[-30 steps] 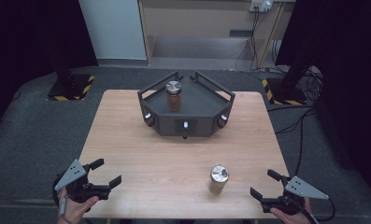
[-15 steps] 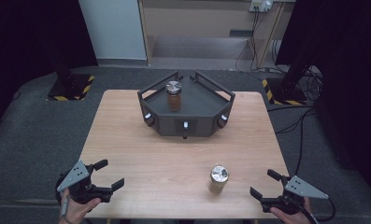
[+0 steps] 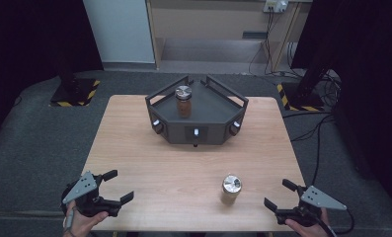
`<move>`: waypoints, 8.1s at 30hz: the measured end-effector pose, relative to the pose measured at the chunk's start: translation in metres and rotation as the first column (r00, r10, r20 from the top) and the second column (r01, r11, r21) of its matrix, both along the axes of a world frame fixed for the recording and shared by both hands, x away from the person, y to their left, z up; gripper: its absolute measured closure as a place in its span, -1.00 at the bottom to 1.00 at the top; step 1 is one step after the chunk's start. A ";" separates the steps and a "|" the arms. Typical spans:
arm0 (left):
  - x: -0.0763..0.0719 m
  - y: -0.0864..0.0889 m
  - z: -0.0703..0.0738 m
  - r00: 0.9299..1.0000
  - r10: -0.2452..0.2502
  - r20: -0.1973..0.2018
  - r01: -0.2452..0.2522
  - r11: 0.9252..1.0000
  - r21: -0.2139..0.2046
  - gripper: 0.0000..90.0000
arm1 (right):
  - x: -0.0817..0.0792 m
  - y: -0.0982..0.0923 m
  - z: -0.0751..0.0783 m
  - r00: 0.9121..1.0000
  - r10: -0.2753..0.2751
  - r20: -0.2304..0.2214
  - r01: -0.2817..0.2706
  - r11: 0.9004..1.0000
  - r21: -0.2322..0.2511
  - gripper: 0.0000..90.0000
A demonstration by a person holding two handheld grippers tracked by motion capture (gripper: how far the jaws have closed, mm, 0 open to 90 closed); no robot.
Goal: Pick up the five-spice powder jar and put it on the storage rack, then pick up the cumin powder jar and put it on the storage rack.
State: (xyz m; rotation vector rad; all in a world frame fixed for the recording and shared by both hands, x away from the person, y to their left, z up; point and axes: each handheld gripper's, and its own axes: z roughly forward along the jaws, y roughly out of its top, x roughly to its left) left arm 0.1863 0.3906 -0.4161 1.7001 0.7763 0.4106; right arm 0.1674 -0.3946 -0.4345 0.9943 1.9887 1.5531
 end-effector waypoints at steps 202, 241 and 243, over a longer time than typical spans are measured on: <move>0.002 -0.001 0.000 1.000 -0.012 -0.007 0.012 0.999 0.037 -0.99 | 0.230 0.174 0.230 0.868 0.435 -0.241 -0.495 0.802 -0.335 -0.25; 0.003 0.001 -0.001 1.000 -0.015 -0.010 0.016 0.999 0.036 -0.99 | 0.331 0.212 0.219 0.966 0.098 -0.240 -0.177 0.925 -0.335 -0.25; 0.003 0.001 -0.001 1.000 -0.017 -0.010 0.018 0.999 0.039 -0.99 | 0.334 0.211 0.217 0.965 0.096 -0.244 -0.175 0.928 -0.328 -0.25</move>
